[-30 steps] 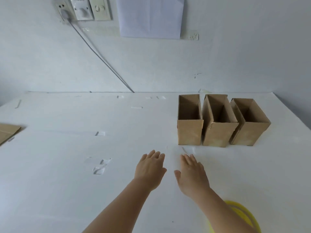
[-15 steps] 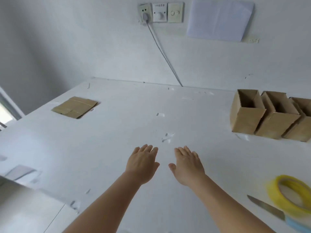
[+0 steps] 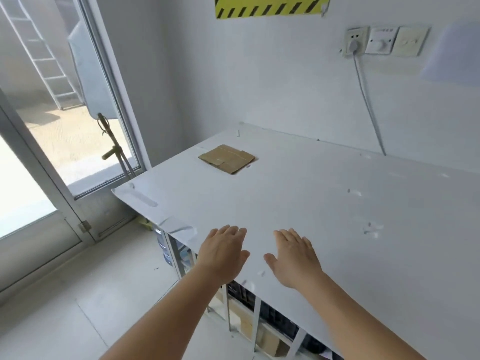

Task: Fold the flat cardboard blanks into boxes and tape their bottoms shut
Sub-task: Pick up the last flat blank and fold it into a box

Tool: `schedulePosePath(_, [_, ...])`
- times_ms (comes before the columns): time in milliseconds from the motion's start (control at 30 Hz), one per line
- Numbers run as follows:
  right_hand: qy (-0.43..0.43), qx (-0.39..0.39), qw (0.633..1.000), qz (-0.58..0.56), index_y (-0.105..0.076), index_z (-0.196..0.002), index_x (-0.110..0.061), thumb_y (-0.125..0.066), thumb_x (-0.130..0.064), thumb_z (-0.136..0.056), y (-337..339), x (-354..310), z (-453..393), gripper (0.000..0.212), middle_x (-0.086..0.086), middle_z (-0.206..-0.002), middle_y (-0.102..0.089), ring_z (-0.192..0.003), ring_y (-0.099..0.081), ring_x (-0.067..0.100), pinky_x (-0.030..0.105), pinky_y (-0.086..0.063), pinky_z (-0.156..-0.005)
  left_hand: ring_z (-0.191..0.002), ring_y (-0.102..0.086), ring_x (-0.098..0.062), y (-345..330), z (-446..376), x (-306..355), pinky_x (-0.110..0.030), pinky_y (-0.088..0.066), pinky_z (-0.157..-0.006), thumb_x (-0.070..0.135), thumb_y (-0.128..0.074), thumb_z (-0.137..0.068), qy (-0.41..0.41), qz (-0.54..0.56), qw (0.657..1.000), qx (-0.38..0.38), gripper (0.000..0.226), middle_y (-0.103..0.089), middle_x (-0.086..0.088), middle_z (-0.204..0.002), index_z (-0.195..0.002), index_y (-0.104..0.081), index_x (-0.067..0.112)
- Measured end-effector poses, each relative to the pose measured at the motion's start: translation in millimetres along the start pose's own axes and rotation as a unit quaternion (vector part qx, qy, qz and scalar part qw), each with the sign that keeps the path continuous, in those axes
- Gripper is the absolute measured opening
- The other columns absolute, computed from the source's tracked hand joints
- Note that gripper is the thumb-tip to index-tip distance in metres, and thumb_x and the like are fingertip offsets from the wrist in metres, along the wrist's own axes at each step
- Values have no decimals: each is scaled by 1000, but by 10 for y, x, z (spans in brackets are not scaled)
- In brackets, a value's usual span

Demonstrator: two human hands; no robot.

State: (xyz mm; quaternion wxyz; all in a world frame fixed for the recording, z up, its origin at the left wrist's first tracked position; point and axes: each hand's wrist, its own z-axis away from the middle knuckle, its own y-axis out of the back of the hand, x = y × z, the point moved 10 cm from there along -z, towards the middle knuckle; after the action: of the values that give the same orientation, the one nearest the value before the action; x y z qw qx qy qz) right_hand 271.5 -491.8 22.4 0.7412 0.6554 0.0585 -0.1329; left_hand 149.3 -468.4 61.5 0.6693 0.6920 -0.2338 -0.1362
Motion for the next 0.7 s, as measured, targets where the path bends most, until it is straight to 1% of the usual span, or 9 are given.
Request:
schedulePosePath(100, [21,2,1000,2,-11,-151,-14,-35,-44,-99,-41,-306,-226,65,0,-159,-12,-148,0,20,40,-5,-119,-133,-38,-15,67,-7,-378,-29,-24,-110,38,-43,-98,24,7,1000,7,51,-47,3,-141,-145,-35,17])
schedulePosePath(200, [38,-1,999,6,-11,-151,-14,-35,-44,-99,-88,-568,-509,64,-1,-159,-13,-147,-1,20,40,-6,-119,-134,-37,-16,126,-131,-747,-30,-24,-111,38,-44,-98,42,12,999,15,52,-46,3,-143,-145,-34,17])
schedulePosePath(333, [38,-8,999,6,-10,-151,-14,-35,-44,-99,-191,-789,-1000,65,0,-159,-12,-148,-1,21,40,-6,-119,-135,-36,-16,102,-412,-1200,-29,-23,-111,38,-45,-98,51,12,999,11,53,-45,3,-144,-146,-33,18])
schedulePosePath(533, [20,-7,1000,-3,-13,-151,-15,-36,-44,-99,-254,-986,-1953,64,-1,-159,-14,-148,-2,20,39,-6,-119,-134,-37,-16,63,-1199,-1864,-28,-24,-109,38,-44,-98,40,1,999,-1,51,-47,4,-141,-145,-34,18])
schedulePosePath(700, [-9,-23,1000,0,-14,-150,-14,-35,-44,-99,-238,-1018,-2667,64,-1,-159,-14,-147,-3,20,39,-7,-119,-138,-32,-15,28,-1815,-2331,-27,-20,-111,37,-43,-99,37,19,999,-14,53,-42,5,-147,-148,-32,20])
